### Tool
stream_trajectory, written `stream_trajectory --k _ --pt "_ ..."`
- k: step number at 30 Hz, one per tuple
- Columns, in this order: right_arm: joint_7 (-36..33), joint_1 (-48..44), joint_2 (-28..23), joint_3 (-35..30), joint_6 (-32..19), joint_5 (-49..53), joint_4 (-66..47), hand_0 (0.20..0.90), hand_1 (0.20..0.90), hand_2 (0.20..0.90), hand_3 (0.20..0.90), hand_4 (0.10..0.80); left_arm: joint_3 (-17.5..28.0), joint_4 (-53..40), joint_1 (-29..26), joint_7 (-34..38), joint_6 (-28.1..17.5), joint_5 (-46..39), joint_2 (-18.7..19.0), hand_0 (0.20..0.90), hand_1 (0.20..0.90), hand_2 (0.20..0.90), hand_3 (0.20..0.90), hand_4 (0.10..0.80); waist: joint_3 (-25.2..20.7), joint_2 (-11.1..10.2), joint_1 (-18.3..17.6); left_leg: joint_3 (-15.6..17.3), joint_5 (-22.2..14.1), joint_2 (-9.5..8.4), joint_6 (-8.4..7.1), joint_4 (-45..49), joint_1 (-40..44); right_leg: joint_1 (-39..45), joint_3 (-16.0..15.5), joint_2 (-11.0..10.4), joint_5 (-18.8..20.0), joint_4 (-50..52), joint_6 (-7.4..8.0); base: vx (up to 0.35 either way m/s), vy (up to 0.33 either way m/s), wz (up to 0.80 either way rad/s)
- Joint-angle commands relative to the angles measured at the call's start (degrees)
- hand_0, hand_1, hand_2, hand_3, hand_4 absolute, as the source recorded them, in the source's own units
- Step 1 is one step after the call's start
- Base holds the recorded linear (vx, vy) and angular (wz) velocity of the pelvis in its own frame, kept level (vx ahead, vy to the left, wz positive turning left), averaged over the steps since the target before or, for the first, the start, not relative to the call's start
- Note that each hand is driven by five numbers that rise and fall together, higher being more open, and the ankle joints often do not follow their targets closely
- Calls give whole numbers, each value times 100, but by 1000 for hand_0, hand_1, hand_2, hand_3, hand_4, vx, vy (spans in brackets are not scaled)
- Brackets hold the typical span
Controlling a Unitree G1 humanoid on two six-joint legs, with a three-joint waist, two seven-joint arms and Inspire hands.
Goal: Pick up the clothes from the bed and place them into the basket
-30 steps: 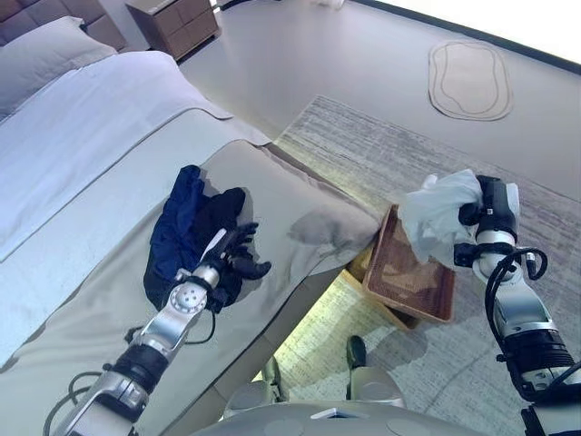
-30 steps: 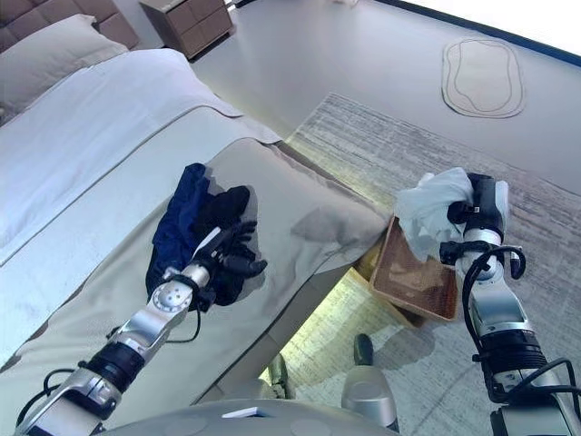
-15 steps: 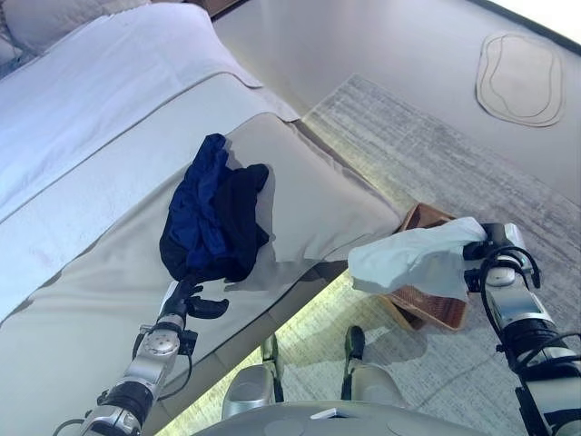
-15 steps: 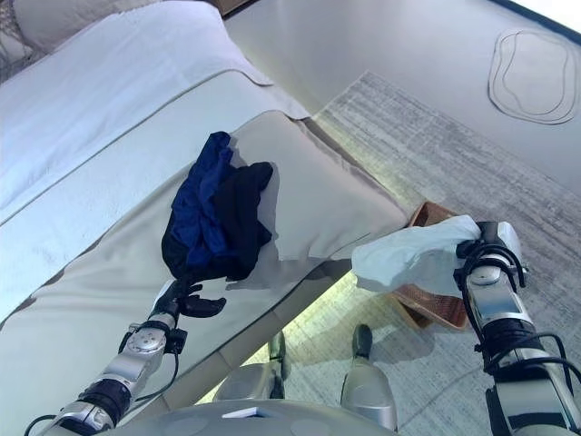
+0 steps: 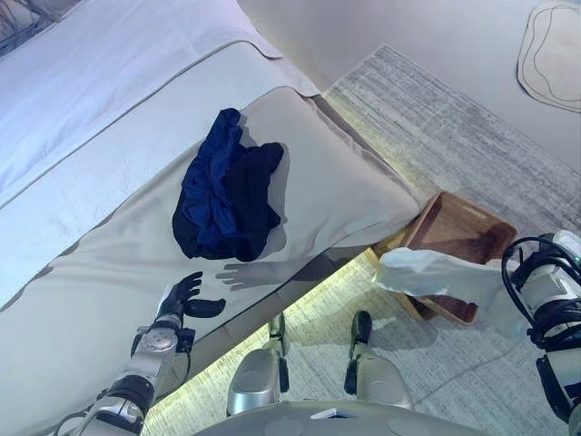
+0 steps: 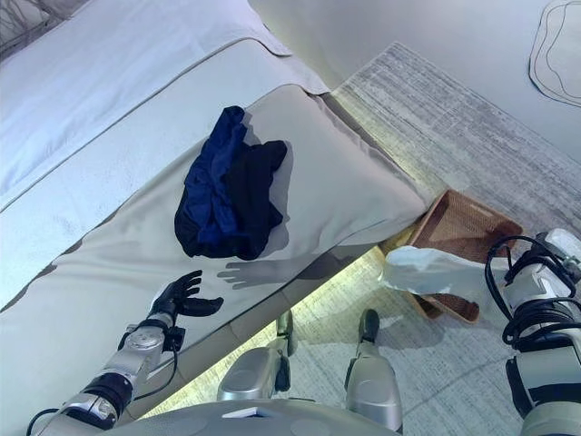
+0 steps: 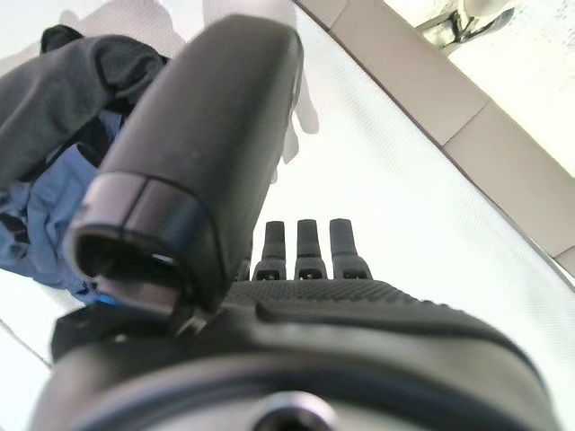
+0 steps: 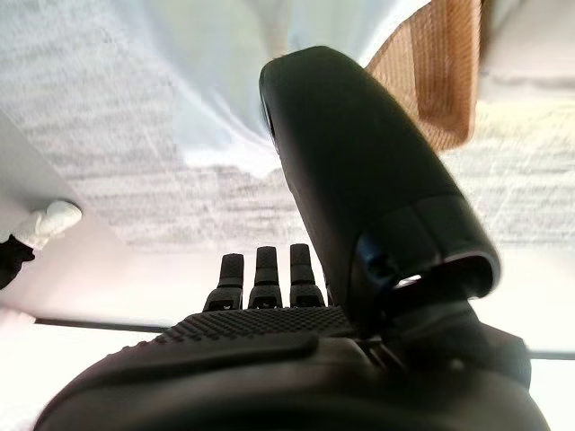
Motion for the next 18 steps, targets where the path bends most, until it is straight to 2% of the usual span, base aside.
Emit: stream_trajectory --k 1,5,7,8,9,10,11,12,14,16,17,18 --pt "-405 -386 -769 119 -46 -297 -177 900 900 900 900 800 101 219 -235 22 -165 283 211 900 900 900 900 800 -207 -421 -51 218 -336 -274 101 121 -141 -83 -100 -35 -552 593 -175 0 0 0" --pt "-761 -297 -861 0 -257 99 -625 900 900 900 900 800 23 207 -207 29 -59 445 154 900 900 900 900 800 -196 -455 -105 248 -349 -254 105 117 -115 -79 -61 -22 -528 581 -163 0 0 0" --pt "-967 -162 -876 -215 -460 541 -1378 900 900 900 900 800 43 221 -110 48 -43 526 126 900 900 900 900 800 -211 -492 -149 269 -349 -234 94 112 -79 -50 -51 -20 -519 574 -158 21 17 -1" --pt "-1167 -87 -833 -411 -918 889 -1950 900 900 900 900 800 69 234 -57 69 -28 559 83 900 900 900 900 800 -196 -515 -178 286 -369 -222 91 105 -22 -2 -42 -18 -535 572 -152 45 47 -1" --pt "-1167 -36 -779 -594 -856 1074 -2516 900 900 900 900 800 90 264 -17 75 -45 561 62 900 900 900 900 800 -205 -525 -201 290 -380 -224 95 105 0 14 -22 -14 -543 565 -153 81 95 -6" --pt "-1261 99 -537 -979 -867 1494 -3571 900 900 900 900 800 172 391 75 84 -103 575 -16 900 900 900 900 800 -245 -550 -270 298 -417 -238 104 104 41 31 52 4 -572 570 -158 56 85 -9" --pt "-1282 129 -488 -1029 -906 1509 -3674 900 900 900 900 800 182 417 78 84 -104 567 -23 900 900 900 900 800 -263 -555 -278 299 -407 -242 106 103 24 13 62 7 -560 567 -160 50 119 -19" --pt "-1261 274 -242 -1170 -922 1034 -4098 900 900 900 900 800 270 635 49 45 -153 597 -93 900 900 900 900 800 -308 -584 -334 319 -437 -254 114 110 22 -13 109 13 -589 605 -150 6 80 -13" --pt "-892 366 -199 -1153 -421 336 -4166 900 900 900 900 800 351 775 -35 46 -112 611 -158 900 900 900 900 800 -332 -624 -361 334 -447 -256 126 93 24 -16 128 20 -608 624 -140 -1 64 -3" --pt "-417 456 -396 -1107 39 165 -3827 900 900 900 900 800 394 826 -79 29 -20 599 -137 900 900 900 900 800 -368 -684 -350 332 -453 -253 136 57 44 9 114 32 -622 617 -136 -13 19 9" --pt "-259 454 -428 -1073 71 85 -3716 900 900 900 900 800 392 840 -82 27 -13 600 -129 900 900 900 900 800 -371 -696 -343 329 -454 -252 135 52 49 19 107 33 -620 612 -135 -20 1 15" --pt "443 428 -548 -932 321 -171 -3411 900 900 900 900 800 372 896 -80 41 10 618 -94 900 900 900 900 800 -384 -738 -295 306 -446 -253 134 20 60 45 78 38 -608 587 -132 -11 -4 14"
